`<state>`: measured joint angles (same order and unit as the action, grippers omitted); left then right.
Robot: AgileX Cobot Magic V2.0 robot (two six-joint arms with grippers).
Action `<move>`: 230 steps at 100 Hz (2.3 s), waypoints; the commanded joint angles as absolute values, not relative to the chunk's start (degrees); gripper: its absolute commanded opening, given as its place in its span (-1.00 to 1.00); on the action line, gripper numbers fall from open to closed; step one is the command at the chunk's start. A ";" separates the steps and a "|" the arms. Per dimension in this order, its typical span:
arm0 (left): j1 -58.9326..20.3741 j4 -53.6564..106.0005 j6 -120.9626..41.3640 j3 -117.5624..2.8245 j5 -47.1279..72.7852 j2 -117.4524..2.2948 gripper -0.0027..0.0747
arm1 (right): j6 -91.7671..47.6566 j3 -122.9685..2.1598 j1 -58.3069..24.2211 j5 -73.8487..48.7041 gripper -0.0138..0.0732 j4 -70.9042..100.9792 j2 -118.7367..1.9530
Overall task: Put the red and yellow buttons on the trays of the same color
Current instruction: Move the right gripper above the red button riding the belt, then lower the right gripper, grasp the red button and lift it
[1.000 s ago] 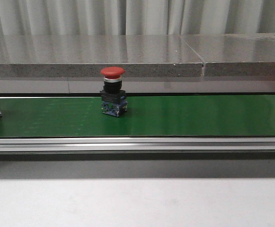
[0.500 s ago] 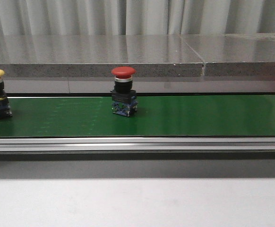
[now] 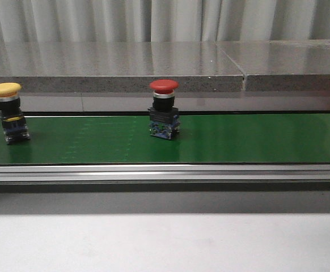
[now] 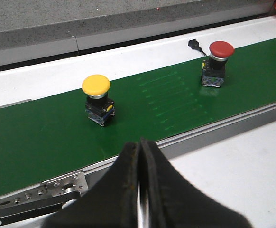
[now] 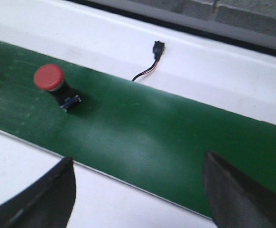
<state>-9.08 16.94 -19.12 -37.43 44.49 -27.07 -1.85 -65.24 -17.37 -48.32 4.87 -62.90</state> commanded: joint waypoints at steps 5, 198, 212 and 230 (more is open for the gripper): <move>-9.52 18.61 -18.69 -38.85 40.91 -27.40 -0.99 | -2.61 -72.11 -20.03 -51.07 0.66 5.37 -67.85; -9.52 18.61 -18.69 -38.85 40.91 -27.40 -0.99 | -3.30 -87.35 -15.94 -46.68 -0.24 6.98 -94.01; -9.52 18.61 -18.69 -38.85 40.91 -27.40 -0.99 | -0.59 -87.35 -10.16 -46.73 -0.24 5.02 -91.64; -9.52 18.61 -18.69 -38.85 40.91 -27.40 -0.99 | 1.55 -87.35 -1.78 -46.35 -0.24 5.08 -90.73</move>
<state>-9.08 16.94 -19.12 -37.43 44.49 -27.07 0.00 -85.45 -5.54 -48.85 5.45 -93.78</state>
